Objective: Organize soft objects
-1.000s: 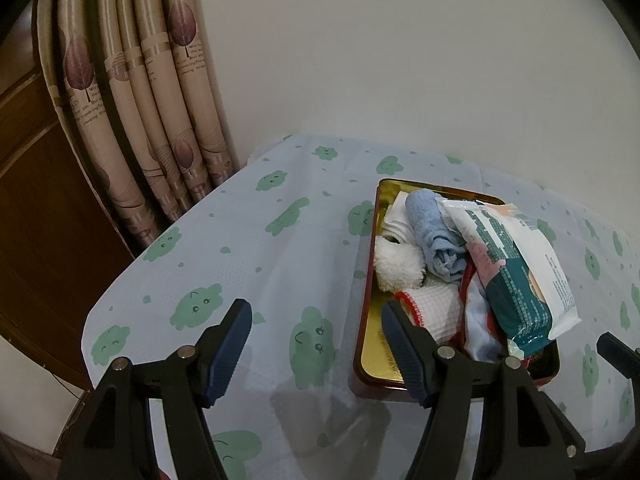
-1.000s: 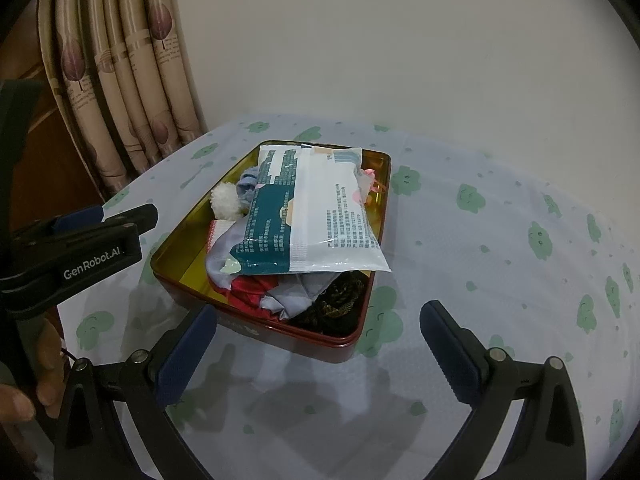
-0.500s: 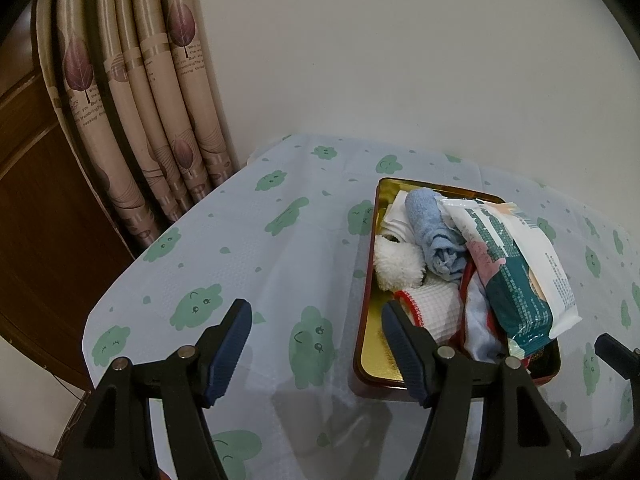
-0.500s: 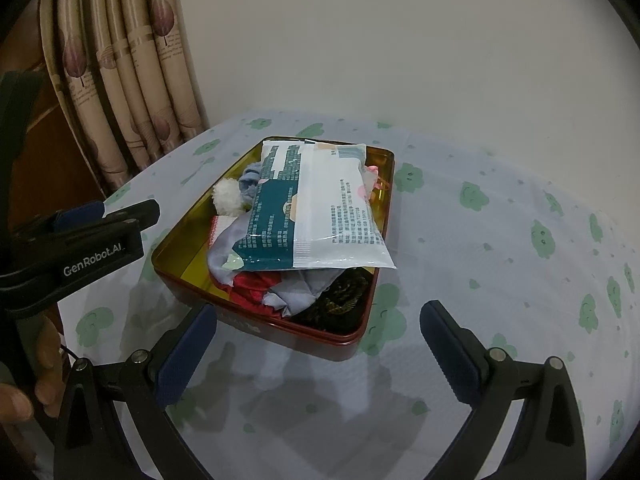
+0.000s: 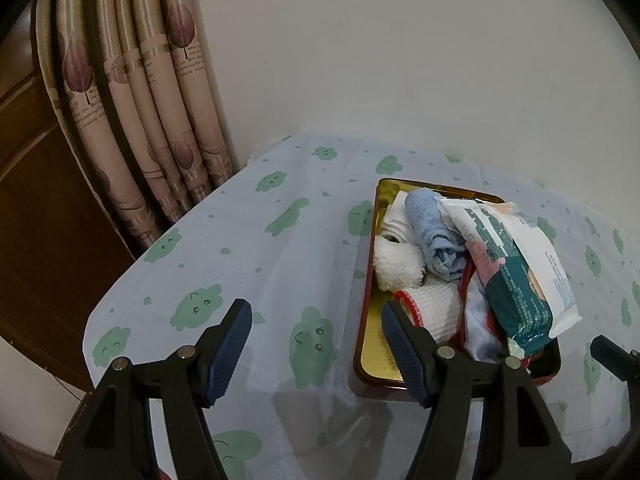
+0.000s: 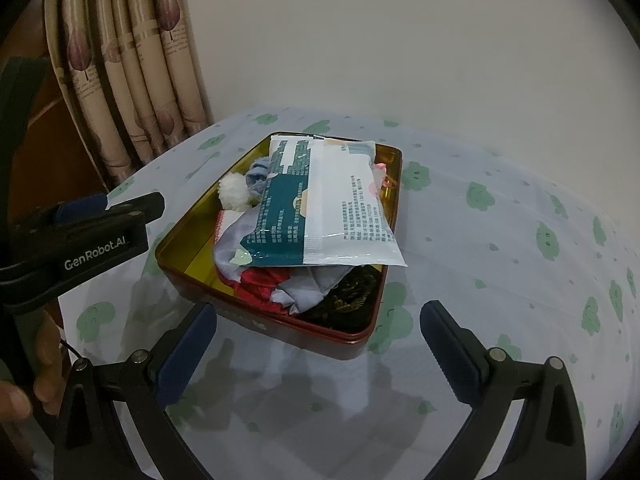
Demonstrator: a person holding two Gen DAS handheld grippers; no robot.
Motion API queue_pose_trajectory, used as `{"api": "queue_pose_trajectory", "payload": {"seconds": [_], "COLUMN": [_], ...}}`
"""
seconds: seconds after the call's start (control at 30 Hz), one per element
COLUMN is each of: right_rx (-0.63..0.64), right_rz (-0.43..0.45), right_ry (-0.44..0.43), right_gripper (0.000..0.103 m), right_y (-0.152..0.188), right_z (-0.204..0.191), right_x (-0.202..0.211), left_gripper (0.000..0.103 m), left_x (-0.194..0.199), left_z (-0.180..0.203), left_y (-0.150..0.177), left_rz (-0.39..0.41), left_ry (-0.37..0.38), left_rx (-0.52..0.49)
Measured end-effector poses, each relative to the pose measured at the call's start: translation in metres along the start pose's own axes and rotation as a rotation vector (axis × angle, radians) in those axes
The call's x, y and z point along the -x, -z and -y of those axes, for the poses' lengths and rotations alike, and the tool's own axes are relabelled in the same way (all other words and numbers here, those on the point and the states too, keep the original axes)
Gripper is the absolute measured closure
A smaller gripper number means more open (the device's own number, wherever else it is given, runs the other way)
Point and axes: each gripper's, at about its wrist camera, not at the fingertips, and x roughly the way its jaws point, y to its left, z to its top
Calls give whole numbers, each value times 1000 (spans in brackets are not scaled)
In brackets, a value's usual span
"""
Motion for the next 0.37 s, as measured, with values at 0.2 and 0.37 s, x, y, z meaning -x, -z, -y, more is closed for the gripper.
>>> {"api": "queue_pose_trajectory", "payload": {"seconds": [0.2, 0.37], "right_rx": [10, 14], "right_rz": [-1, -4], "right_ry": [-1, 0], "right_gripper": [2, 2], "right_y": [0, 0], "right_z": [-2, -4], "right_x": [0, -1], "left_gripper": [34, 34], "left_x": [5, 5], "left_z": [2, 3], "left_y": [0, -1], "left_rz": [34, 31], "left_ry": [13, 9], "left_rx": [-13, -10]}}
